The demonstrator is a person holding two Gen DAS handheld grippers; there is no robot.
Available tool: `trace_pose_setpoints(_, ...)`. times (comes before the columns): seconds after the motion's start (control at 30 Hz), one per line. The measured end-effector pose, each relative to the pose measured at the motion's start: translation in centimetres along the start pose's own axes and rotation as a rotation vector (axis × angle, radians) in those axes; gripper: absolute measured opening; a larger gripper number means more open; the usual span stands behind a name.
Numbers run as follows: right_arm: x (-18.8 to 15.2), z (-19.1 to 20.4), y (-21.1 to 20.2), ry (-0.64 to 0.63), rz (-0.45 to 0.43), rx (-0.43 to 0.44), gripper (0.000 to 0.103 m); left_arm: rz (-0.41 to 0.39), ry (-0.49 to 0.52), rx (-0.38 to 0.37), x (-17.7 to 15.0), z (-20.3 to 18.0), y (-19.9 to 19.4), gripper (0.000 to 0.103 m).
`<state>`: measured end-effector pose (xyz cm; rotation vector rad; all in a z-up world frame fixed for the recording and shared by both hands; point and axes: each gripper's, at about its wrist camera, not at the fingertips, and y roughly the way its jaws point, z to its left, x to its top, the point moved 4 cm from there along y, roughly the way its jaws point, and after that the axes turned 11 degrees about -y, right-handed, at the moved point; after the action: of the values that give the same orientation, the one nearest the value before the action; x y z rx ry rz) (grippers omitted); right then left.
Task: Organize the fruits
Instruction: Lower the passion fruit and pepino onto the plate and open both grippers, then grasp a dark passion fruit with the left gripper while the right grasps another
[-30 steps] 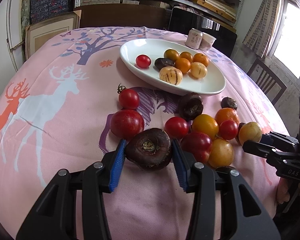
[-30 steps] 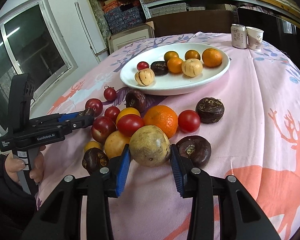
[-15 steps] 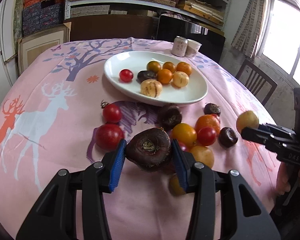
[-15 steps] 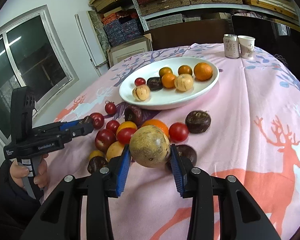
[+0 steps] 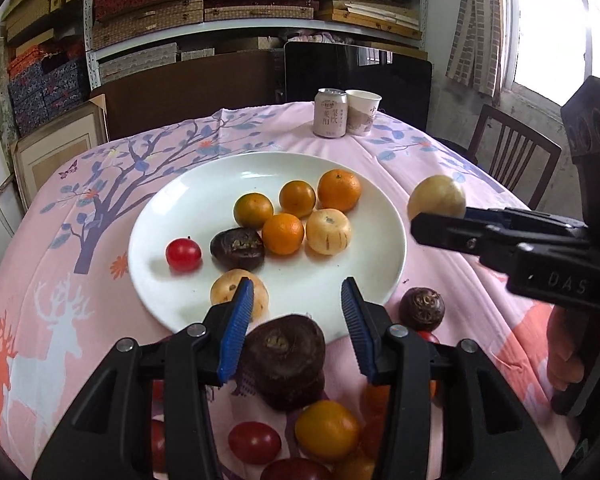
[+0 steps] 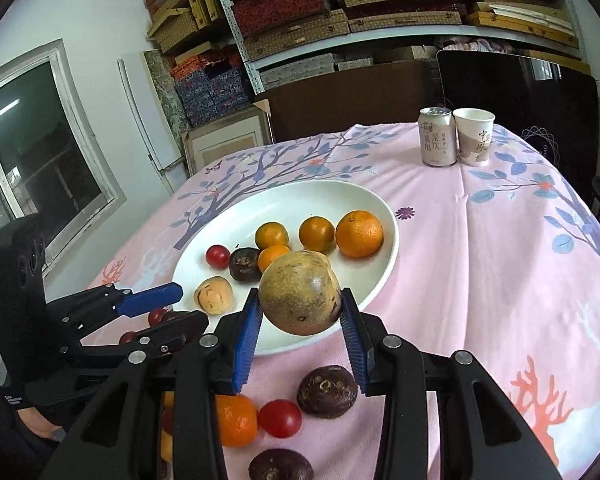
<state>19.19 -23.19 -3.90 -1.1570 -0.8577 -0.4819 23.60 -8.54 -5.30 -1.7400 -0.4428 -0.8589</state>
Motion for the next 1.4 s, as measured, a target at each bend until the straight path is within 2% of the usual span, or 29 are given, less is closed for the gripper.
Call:
trace_pose_setpoints(0.07,0.2,0.1,1.2,0.004,0.009,0.028,0.044,0.006,-0.019,-0.017,0.4,0.2,0.7,0.046)
trace_pose_setpoints(0.1,0.3,0.2,1.5,0.003,0.007,0.039,0.053,0.011,-0.036,-0.027,0.5,0.5,0.9,0.048)
trace_pose_setpoints(0.17,0.3,0.2,1.2,0.0,-0.019,0.017,0.06,0.007,-0.063,-0.04,0.4,1.2,0.4,0.053)
trace_pose_setpoints(0.23,-0.1,-0.1,0.6,0.012,-0.04,0.027,0.06,-0.034,-0.112,-0.062,0.4,2.5,-1.1,0.066)
trace_pose_setpoints(0.3,-0.8,-0.7,0.2,0.035,-0.046,0.017,0.06,-0.069,-0.159,-0.062,0.0,4.1,-2.7,0.071)
trace_pose_setpoints(0.37,-1.7,-1.4,-0.3,0.064,-0.039,0.02,0.06,-0.079,-0.197,-0.064,-0.9,5.6,-3.9,0.071)
trace_pose_setpoints(0.43,-2.1,-1.9,-1.1,0.085,-0.049,0.02,0.061,-0.054,-0.23,-0.053,-1.9,6.9,-4.2,0.072)
trace_pose_setpoints(0.47,-2.3,-2.2,-1.5,0.095,-0.058,0.016,0.065,-0.038,-0.239,-0.049,-2.3,7.3,-4.2,0.072)
trace_pose_setpoints(0.6,-2.9,-2.7,-2.2,0.128,-0.066,0.014,0.067,0.025,-0.177,-0.015,-4.3,6.7,-3.8,0.071)
trace_pose_setpoints(0.77,-3.4,-2.5,-2.4,0.126,-0.064,0.013,0.067,0.057,-0.072,0.045,-4.3,4.4,-2.0,0.07)
trace_pose_setpoints(0.83,-3.5,-2.5,-2.6,0.128,-0.064,0.012,0.067,0.069,-0.074,0.062,-3.7,4.5,-0.8,0.067)
trace_pose_setpoints(0.93,-3.6,-2.6,-2.7,0.129,-0.065,0.009,0.067,0.038,-0.157,0.076,-2.1,5.7,-0.4,0.065)
trace_pose_setpoints(1.03,-3.6,-2.7,-2.8,0.13,-0.07,0.012,0.067,0.04,-0.194,0.058,-2.3,6.6,-0.6,0.065)
trace_pose_setpoints(1.1,-3.6,-2.7,-2.8,0.128,-0.07,0.013,0.067,0.054,-0.172,0.072,-3.2,6.5,-0.8,0.065)
trace_pose_setpoints(1.27,-3.8,-2.6,-2.8,0.129,-0.064,0.021,0.067,0.11,-0.11,-0.003,-5.6,5.0,-2.1,0.066)
trace_pose_setpoints(1.4,-5.0,-1.5,-2.7,0.086,-0.012,0.033,0.064,0.131,-0.066,-0.01,-7.5,3.9,-3.6,0.065)
